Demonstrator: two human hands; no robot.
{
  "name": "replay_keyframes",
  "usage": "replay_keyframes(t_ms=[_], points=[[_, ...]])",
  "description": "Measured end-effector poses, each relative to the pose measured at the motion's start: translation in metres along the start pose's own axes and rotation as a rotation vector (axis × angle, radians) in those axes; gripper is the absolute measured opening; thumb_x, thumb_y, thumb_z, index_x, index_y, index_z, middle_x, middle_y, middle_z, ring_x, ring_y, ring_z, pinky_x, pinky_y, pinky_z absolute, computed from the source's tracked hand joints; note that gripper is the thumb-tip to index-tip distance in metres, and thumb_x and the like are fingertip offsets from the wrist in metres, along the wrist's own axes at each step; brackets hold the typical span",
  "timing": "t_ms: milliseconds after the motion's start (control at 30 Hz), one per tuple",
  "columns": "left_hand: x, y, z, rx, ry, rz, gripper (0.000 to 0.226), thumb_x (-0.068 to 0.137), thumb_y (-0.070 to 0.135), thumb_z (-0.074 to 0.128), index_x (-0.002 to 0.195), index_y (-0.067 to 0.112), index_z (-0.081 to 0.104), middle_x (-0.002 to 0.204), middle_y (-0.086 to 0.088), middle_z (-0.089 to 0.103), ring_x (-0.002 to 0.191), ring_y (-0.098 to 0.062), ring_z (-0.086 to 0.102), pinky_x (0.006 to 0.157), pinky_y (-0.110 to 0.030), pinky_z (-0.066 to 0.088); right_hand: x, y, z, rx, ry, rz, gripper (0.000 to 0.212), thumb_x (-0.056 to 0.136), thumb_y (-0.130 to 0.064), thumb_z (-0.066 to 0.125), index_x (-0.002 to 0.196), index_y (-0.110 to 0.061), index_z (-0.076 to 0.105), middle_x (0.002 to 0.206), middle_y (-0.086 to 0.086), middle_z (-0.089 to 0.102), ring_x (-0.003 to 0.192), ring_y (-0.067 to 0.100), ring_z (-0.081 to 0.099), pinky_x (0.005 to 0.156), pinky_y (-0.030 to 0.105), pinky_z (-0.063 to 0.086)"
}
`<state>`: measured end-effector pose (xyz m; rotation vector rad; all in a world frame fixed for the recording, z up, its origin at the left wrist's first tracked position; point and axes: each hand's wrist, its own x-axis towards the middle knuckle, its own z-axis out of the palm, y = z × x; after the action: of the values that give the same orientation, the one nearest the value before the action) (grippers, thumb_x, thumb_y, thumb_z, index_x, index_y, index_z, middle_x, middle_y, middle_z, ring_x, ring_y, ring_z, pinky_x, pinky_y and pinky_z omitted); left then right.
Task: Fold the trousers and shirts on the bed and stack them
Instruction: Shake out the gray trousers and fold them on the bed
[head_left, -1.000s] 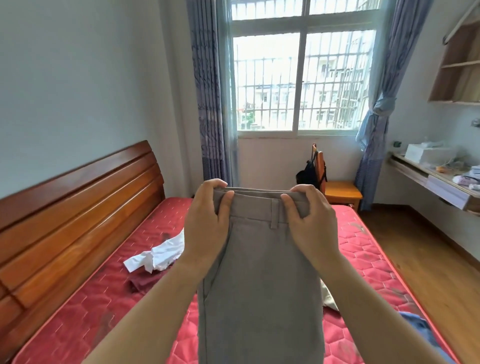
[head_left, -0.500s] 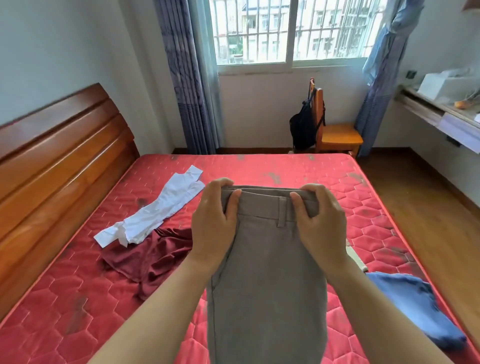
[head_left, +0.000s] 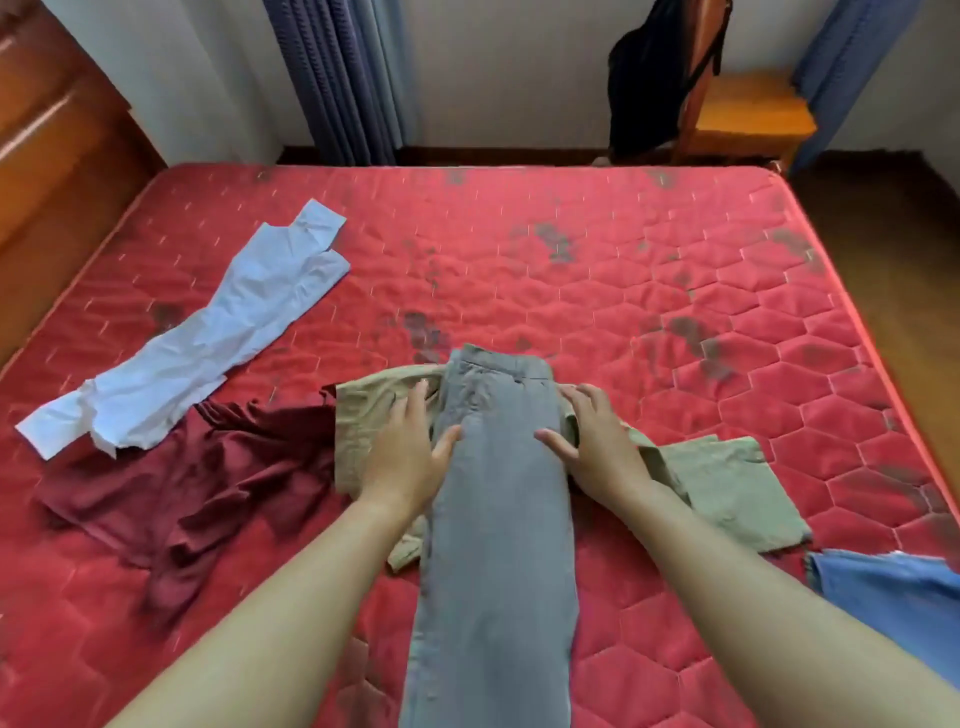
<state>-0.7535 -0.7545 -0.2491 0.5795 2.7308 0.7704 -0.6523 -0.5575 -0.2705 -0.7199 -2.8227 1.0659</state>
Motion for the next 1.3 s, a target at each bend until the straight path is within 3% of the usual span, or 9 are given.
replay_keyframes(t_ms=[233,433,600,767,933,1067,1200,1300], points=[[-0.069,-0.095,0.112,0.031,-0.249,-0.071,0.043,0.093,0.035,0.052,0.132,0.018,0.043,0.127,-0.002,0.053,0.114,-0.021,0.051,0.087,-0.033,0.041,-0.101,0.075,0.114,-0.031,-0.085,0.118,0.049,0.086,-0.035,0.063,0.126,-0.008,0.052,0.127,0.009,0.047,0.118,0.026,0.049,0.099,0.034,0.041],[-0.131,-0.161,0.156,0.007,-0.365,-0.133,0.035,0.091,0.031,0.055,0.124,0.021,0.05,0.119,0.001,0.055,0.108,-0.016,0.054,0.084,-0.029,0.042,-0.193,0.095,0.196,0.017,-0.07,0.295,0.041,0.086,-0.026,0.066,0.122,-0.008,0.056,0.122,0.008,0.049,0.117,0.024,0.049,0.1,0.028,0.035],[-0.182,-0.202,0.179,0.011,-0.43,-0.19,0.039,0.09,0.028,0.056,0.125,0.016,0.045,0.122,-0.006,0.052,0.11,-0.025,0.054,0.088,-0.034,0.043,-0.254,0.094,0.253,0.008,-0.019,0.461,0.039,0.083,-0.019,0.069,0.118,-0.009,0.058,0.125,0.013,0.046,0.116,0.032,0.046,0.1,0.037,0.036],[-0.222,-0.219,0.2,-0.021,-0.502,-0.228,0.04,0.091,0.027,0.055,0.126,0.014,0.039,0.117,-0.009,0.055,0.103,-0.028,0.055,0.082,-0.039,0.046,-0.294,0.097,0.282,-0.045,0.05,0.525,0.044,0.082,-0.022,0.069,0.123,-0.012,0.055,0.134,0.011,0.042,0.124,0.031,0.038,0.098,0.044,0.037],[-0.248,-0.219,0.207,-0.164,-0.377,-0.251,0.026,0.092,0.024,0.054,0.117,0.018,0.047,0.109,-0.002,0.065,0.099,-0.024,0.061,0.081,-0.038,0.048,-0.322,0.101,0.288,0.016,0.143,0.622,0.06,0.086,-0.02,0.065,0.14,-0.014,0.04,0.13,0.015,0.041,0.119,0.031,0.041,0.098,0.04,0.036],[-0.272,-0.223,0.205,-0.221,-0.11,-0.204,0.019,0.091,0.022,0.054,0.11,0.021,0.052,0.105,0.005,0.061,0.091,-0.017,0.057,0.075,-0.033,0.044,-0.341,0.101,0.287,0.098,0.225,0.534,0.056,0.089,-0.017,0.06,0.14,-0.017,0.038,0.123,0.006,0.047,0.112,0.023,0.048,0.085,0.032,0.04],[-0.274,-0.235,0.215,-0.186,-0.02,-0.26,0.02,0.09,0.019,0.055,0.11,0.019,0.052,0.097,0.0,0.062,0.087,-0.025,0.059,0.072,-0.034,0.043,-0.356,0.112,0.299,-0.036,0.128,0.44,0.059,0.088,-0.022,0.061,0.141,-0.016,0.037,0.125,0.008,0.043,0.114,0.025,0.044,0.094,0.041,0.04],[-0.275,-0.242,0.225,-0.127,0.04,-0.188,0.02,0.091,0.018,0.054,0.111,0.017,0.052,0.103,-0.002,0.061,0.09,-0.027,0.057,0.073,-0.034,0.039,-0.364,0.123,0.31,-0.085,0.184,0.385,0.057,0.088,-0.023,0.061,0.139,-0.013,0.04,0.126,0.01,0.042,0.113,0.027,0.04,0.095,0.042,0.037]])
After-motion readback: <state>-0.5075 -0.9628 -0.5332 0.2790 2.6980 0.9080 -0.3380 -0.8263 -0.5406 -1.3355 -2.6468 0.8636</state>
